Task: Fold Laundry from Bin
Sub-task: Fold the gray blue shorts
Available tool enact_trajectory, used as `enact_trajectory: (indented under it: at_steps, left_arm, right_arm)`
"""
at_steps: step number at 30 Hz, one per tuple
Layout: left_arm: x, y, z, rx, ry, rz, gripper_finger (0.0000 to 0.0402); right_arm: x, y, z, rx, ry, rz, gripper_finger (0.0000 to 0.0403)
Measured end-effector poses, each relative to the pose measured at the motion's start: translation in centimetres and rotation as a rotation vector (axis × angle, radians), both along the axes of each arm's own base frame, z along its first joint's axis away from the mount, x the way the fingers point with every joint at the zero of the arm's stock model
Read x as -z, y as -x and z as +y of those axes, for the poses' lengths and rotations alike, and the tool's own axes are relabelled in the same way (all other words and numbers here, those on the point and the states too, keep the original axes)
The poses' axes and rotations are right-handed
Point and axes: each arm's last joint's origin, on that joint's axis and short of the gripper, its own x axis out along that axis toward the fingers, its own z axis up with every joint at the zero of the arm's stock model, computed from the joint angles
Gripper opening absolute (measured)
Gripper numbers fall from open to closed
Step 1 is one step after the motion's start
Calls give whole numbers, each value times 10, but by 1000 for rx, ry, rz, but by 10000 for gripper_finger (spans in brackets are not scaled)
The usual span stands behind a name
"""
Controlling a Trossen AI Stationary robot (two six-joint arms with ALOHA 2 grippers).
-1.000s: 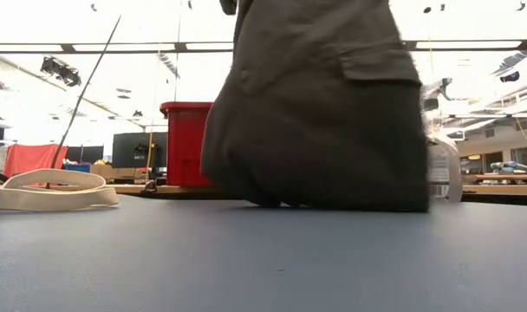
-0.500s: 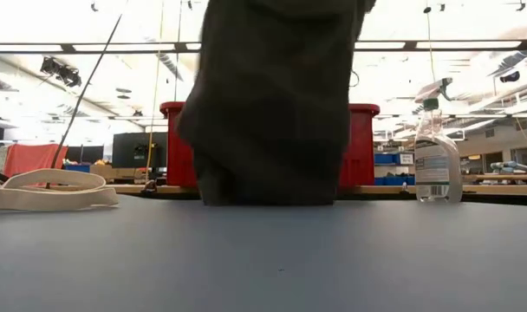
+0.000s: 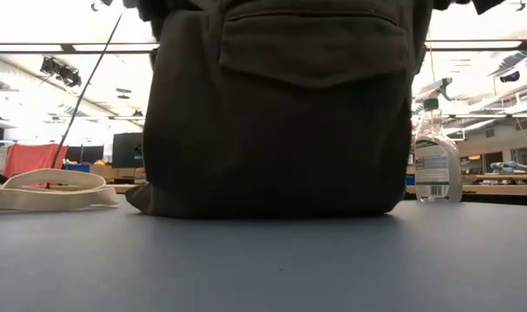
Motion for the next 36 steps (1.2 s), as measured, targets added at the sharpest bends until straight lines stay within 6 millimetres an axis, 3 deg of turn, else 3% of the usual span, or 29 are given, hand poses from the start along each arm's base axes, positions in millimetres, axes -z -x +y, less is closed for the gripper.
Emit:
enact_trajectory:
  at_steps: [3, 6, 14, 17, 21, 24, 28, 32, 36]
  left_arm:
    - [8, 1, -2, -37, 30, -7, 44]
    - [8, 1, 12, -109, -20, 0, 44]
    - [18, 3, 95, -516, -403, 102, 45]
    - [35, 4, 126, -561, -402, 118, 45]
    - [60, 0, 151, -582, -334, 110, 46]
    - [78, -5, 164, -572, -354, 155, 46]
    - [99, -2, 180, -624, -336, 255, 47]
    - [99, 4, 189, -708, -296, 278, 61]
    - [91, 8, 195, -738, -294, 256, 86]
  right_arm:
    - [7, -1, -3, 34, 8, -3, 25]
    - [11, -5, -27, 105, 50, 9, 25]
    - [31, -6, -123, 481, 136, 187, 25]
    - [44, -10, -153, 546, 193, 217, 25]
    - [73, -13, -187, 620, 177, 286, 25]
    - [93, -14, -201, 643, 154, 350, 44]
    - [109, -9, -210, 695, 128, 435, 112]
    - [97, -4, -213, 742, 124, 412, 179]
    - [73, 7, -213, 891, 87, 378, 209]
